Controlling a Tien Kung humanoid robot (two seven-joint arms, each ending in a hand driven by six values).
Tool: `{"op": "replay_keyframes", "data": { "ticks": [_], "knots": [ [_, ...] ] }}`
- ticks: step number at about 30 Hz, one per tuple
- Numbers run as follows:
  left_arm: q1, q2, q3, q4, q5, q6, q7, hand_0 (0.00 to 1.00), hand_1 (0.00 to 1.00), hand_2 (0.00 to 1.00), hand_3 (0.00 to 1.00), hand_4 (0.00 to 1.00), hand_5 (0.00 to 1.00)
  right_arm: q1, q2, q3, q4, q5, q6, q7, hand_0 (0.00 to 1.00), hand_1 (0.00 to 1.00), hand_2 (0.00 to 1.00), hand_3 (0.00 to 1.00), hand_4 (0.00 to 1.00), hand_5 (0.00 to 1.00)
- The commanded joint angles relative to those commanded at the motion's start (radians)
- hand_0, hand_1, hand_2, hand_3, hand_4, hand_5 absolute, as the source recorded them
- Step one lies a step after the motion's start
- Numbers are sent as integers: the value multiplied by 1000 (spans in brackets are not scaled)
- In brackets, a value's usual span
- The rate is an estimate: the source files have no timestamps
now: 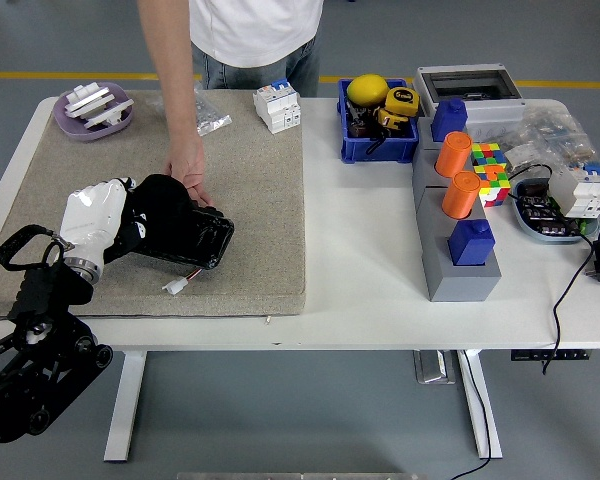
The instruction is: Pick the rag up,wipe the panel,place it on the desk
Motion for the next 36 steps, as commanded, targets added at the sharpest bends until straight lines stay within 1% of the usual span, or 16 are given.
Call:
{"op": "replay_keyframes", "data": {
  "ticks": [4, 13, 23, 29, 36],
  "knots": [
    [0, -3, 29, -19, -5, -3, 4, 295, 434, 575, 432, 2, 2, 0, 0, 0, 0, 0, 1, 1, 748, 644, 667, 568, 927, 431],
    [-3, -5, 94, -84, -11, -14, 21, 297, 435, 574, 432, 2, 2, 2, -1, -4, -2, 5, 2, 1, 748, 645, 667, 568, 927, 431],
    [0, -23, 127, -121, -12, -23, 34, 298, 436, 574, 434, 2, 2, 2, 0, -7, -2, 9, 3, 2, 748, 644, 667, 568, 927, 431],
    [2, -25, 122, -111, -15, -24, 36, 298, 437, 574, 435, 2, 2, 4, 0, -8, -1, 9, 2, 2, 748, 644, 667, 567, 926, 432],
    [6, -23, 78, -67, -8, -22, 35, 300, 438, 573, 437, 2, 2, 3, 1, -8, -2, 9, 1, 1, 748, 645, 667, 567, 925, 431]
  ]
}}
